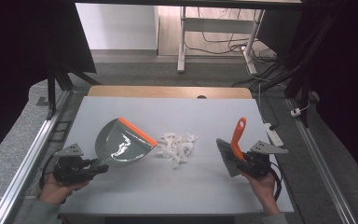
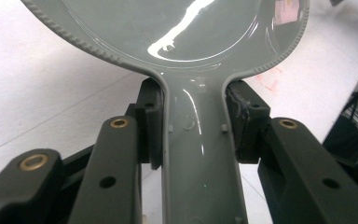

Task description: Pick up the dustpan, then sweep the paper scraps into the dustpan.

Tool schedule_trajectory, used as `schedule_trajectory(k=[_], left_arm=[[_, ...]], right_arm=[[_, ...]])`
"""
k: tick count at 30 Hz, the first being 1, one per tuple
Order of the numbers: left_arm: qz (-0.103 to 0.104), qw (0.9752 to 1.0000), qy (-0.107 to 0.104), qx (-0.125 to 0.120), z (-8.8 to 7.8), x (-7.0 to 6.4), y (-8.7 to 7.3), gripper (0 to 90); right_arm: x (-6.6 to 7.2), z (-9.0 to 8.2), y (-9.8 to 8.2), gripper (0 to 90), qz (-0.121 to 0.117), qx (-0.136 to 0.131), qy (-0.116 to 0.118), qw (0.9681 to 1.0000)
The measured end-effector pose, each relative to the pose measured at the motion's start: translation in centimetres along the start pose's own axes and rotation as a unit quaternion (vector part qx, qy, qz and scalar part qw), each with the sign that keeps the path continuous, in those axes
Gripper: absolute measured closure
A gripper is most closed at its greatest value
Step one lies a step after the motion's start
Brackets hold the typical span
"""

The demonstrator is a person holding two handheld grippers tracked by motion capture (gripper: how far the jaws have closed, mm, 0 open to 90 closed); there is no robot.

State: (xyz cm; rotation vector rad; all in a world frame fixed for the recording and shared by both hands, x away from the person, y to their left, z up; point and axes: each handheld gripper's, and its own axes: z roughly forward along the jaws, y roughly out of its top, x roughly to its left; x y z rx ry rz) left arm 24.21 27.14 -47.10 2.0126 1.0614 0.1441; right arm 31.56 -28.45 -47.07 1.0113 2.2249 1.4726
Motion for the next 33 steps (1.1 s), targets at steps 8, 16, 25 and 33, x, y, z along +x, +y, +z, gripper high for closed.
schedule_trajectory(k=[8,16,25,33], left_arm=[[0.037,0.9987,-0.021,0.027,0.6,-1.1,0.3,61.2],[0.064,0.9956,-0.037,0.058,1.5,-1.7,0.2,61.2],[0.082,0.9922,-0.048,0.081,1.2,-1.7,-0.3,61.1],[0.076,0.9911,-0.048,0.098,1.3,-1.4,-0.9,61.1]], right_arm=[[0.0,0.0,0.0,76.3,-0.001,0.000,-0.002,1.0000],[0.1,0.0,0.0,76.3,-0.001,0.001,-0.001,1.0000],[0.2,0.0,0.2,76.4,0.001,-0.005,0.001,1.0000],[0.6,0.3,0.2,76.3,0.000,-0.002,0.002,1.0000]])
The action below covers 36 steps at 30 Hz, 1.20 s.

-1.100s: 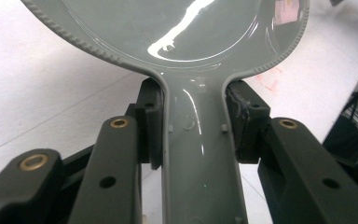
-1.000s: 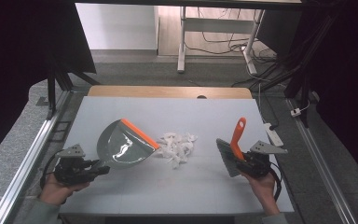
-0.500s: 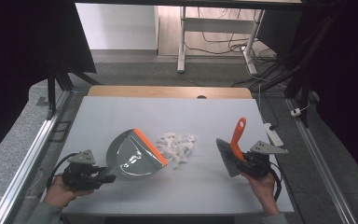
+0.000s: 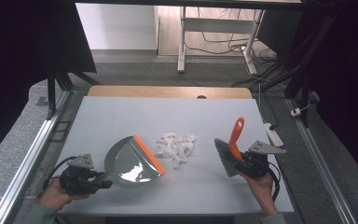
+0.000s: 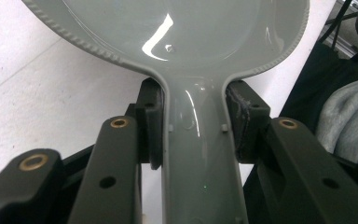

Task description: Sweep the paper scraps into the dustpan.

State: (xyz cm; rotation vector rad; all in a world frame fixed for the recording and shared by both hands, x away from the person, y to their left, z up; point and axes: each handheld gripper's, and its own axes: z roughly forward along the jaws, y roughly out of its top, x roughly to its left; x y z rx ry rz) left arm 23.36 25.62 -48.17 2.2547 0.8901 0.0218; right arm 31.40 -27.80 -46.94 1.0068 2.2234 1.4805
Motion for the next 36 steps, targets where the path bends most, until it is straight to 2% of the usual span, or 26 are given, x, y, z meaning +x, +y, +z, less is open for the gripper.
schedule_trajectory(k=[9,16,21,26,32,36], left_arm=[[-0.010,0.9998,0.005,0.017,-0.2,0.7,-0.8,61.1],[-0.001,0.9995,0.000,0.032,1.0,0.6,-0.6,61.1],[0.014,0.9988,0.008,0.047,1.8,0.2,-0.4,61.1],[0.009,0.9990,0.001,0.044,2.2,0.1,-0.2,61.2],[0.013,0.9989,-0.007,0.044,2.7,0.0,0.2,61.1],[0.015,0.9988,-0.011,0.044,3.0,0.0,0.4,61.1]], right_arm=[[0.2,0.2,0.0,76.3,0.000,0.001,0.001,1.0000],[0.2,0.5,0.1,76.3,-0.002,0.003,0.003,1.0000],[0.2,1.0,0.4,76.3,0.005,-0.001,0.004,1.0000],[0.6,2.0,0.9,76.4,0.002,0.007,0.002,1.0000],[0.7,3.6,2.1,76.4,0.004,0.011,-0.007,0.9999],[0.3,5.4,3.2,76.4,0.017,0.020,-0.023,0.9994]])
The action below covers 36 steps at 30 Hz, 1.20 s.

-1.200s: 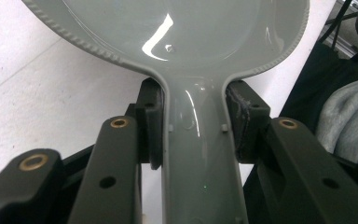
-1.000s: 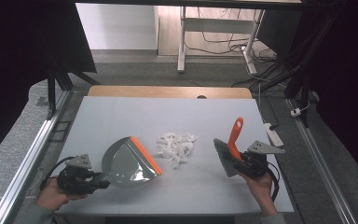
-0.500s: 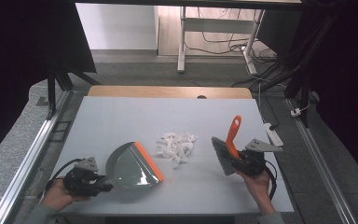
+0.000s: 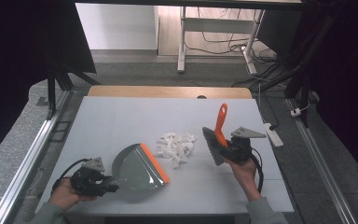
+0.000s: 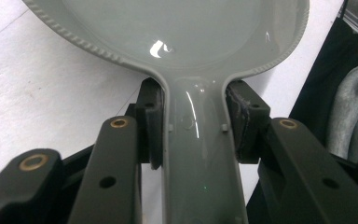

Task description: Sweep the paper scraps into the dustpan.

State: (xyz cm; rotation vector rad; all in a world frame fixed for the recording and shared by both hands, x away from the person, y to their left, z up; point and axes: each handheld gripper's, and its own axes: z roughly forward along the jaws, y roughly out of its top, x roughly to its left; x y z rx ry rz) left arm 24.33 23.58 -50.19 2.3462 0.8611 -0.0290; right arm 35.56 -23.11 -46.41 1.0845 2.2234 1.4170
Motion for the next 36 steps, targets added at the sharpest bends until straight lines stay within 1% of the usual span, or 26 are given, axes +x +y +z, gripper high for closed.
schedule_trajectory(k=[1,2,3,4,8,9,10,11,12,14,17,18,19,20,21,23,26,27,30,33,35,36], left_arm=[[-0.001,1.0000,0.000,-0.002,0.0,0.0,0.0,61.1],[-0.001,1.0000,0.000,-0.004,0.1,0.0,0.1,61.1],[-0.003,1.0000,-0.001,-0.006,0.1,0.0,0.1,61.1],[-0.002,1.0000,-0.002,-0.007,0.2,0.0,0.1,61.1],[0.000,0.9999,-0.008,-0.011,0.3,0.2,0.3,61.1],[-0.001,0.9999,-0.009,-0.012,0.3,0.2,0.3,61.1],[0.001,0.9999,-0.007,-0.013,0.3,0.2,0.3,61.1],[-0.002,0.9998,-0.009,-0.016,0.3,0.2,0.3,61.1],[-0.001,0.9998,-0.010,-0.015,0.3,0.2,0.3,61.1],[-0.001,0.9998,-0.011,-0.016,0.4,0.3,0.3,61.2],[-0.001,0.9998,-0.013,-0.017,0.4,0.4,0.4,61.1],[-0.001,0.9998,-0.013,-0.018,0.4,0.4,0.4,61.1],[-0.002,0.9998,-0.013,-0.017,0.4,0.4,0.4,61.1],[-0.002,0.9997,-0.014,-0.018,0.4,0.5,0.4,61.1],[-0.002,0.9997,-0.014,-0.018,0.5,0.5,0.4,61.1],[-0.004,0.9997,-0.010,-0.020,0.5,0.5,0.4,61.1],[-0.009,0.9997,-0.012,-0.021,0.6,0.7,0.4,61.1],[-0.009,0.9997,-0.013,-0.020,0.6,0.7,0.4,61.1],[-0.008,0.9997,-0.017,-0.015,0.8,0.7,0.5,61.1],[-0.010,0.9997,-0.018,-0.011,1.0,0.7,0.5,61.1],[-0.008,0.9998,-0.017,-0.006,1.1,0.9,0.6,61.1],[-0.010,0.9998,-0.018,-0.007,1.2,0.9,0.6,61.1]], right_arm=[[0.0,0.0,0.0,76.4,0.000,0.000,0.000,1.0000],[0.0,0.4,0.2,76.4,0.003,-0.001,0.001,1.0000],[-0.1,1.0,0.6,76.4,0.008,0.004,-0.002,1.0000],[-0.1,1.0,0.6,76.4,0.008,0.004,-0.002,1.0000],[-0.3,2.2,1.3,76.4,0.016,0.017,-0.016,0.9996],[-0.4,2.7,1.8,76.4,0.019,0.026,-0.024,0.9992],[-0.4,2.7,1.8,76.5,0.019,0.026,-0.024,0.9992],[-0.4,2.9,2.1,76.5,0.022,0.027,-0.026,0.9991],[-0.5,3.2,2.3,76.4,0.023,0.030,-0.027,0.9989],[-0.5,3.7,2.9,76.5,0.024,0.035,-0.030,0.9987],[-0.4,4.7,3.7,76.5,0.019,0.048,-0.036,0.9980],[-0.4,5.4,4.1,76.4,0.018,0.058,-0.040,0.9974],[-0.4,5.4,4.1,76.4,0.018,0.058,-0.040,0.9974],[-0.3,6.0,4.5,76.4,0.015,0.063,-0.042,0.9970],[-0.3,6.0,4.5,76.4,0.015,0.063,-0.042,0.9970],[-0.3,6.5,4.9,76.5,0.017,0.068,-0.043,0.9966],[-0.5,7.6,5.5,76.5,0.017,0.079,-0.053,0.9953],[-0.5,7.6,5.5,76.5,0.017,0.079,-0.053,0.9953],[-0.7,8.3,5.8,76.4,0.018,0.087,-0.056,0.9945],[-0.9,8.8,5.8,76.4,0.017,0.094,-0.062,0.9935],[-1.2,9.2,5.7,76.5,0.019,0.097,-0.065,0.9930],[-1.3,9.3,5.7,76.5,0.019,0.098,-0.067,0.9927]])
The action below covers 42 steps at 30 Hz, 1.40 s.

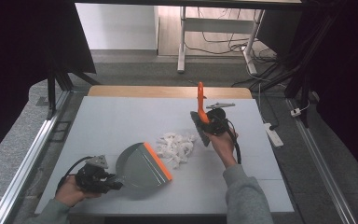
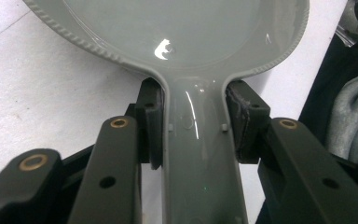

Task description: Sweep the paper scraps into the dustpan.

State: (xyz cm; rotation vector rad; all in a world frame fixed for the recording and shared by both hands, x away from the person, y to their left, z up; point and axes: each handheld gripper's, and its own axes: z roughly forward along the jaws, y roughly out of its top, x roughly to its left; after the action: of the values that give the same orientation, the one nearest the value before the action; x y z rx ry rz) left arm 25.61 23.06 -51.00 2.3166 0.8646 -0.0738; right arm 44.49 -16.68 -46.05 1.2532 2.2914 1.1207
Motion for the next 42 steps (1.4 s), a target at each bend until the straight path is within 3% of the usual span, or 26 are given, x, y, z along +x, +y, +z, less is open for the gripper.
schedule_trajectory(k=[9,17,24,32,42], left_arm=[[-0.003,0.9999,-0.005,0.010,0.8,0.4,0.5,61.1],[-0.006,0.9999,-0.009,0.009,1.1,0.7,0.6,61.1],[-0.006,0.9999,-0.012,0.008,1.3,0.9,0.7,61.1],[-0.006,0.9998,-0.016,0.008,1.5,1.1,0.8,61.1],[-0.007,0.9998,-0.015,0.008,1.5,1.0,0.9,61.1]], right_arm=[[-1.1,1.5,-0.1,76.5,0.007,0.025,-0.017,0.9995],[-1.1,2.6,-0.1,76.6,0.017,0.033,-0.013,0.9992],[-0.6,3.9,0.5,76.8,0.023,0.055,-0.014,0.9981],[0.7,5.9,0.3,77.0,0.021,0.084,0.002,0.9962],[3.6,6.5,0.1,77.1,-0.012,0.095,0.028,0.9950]])
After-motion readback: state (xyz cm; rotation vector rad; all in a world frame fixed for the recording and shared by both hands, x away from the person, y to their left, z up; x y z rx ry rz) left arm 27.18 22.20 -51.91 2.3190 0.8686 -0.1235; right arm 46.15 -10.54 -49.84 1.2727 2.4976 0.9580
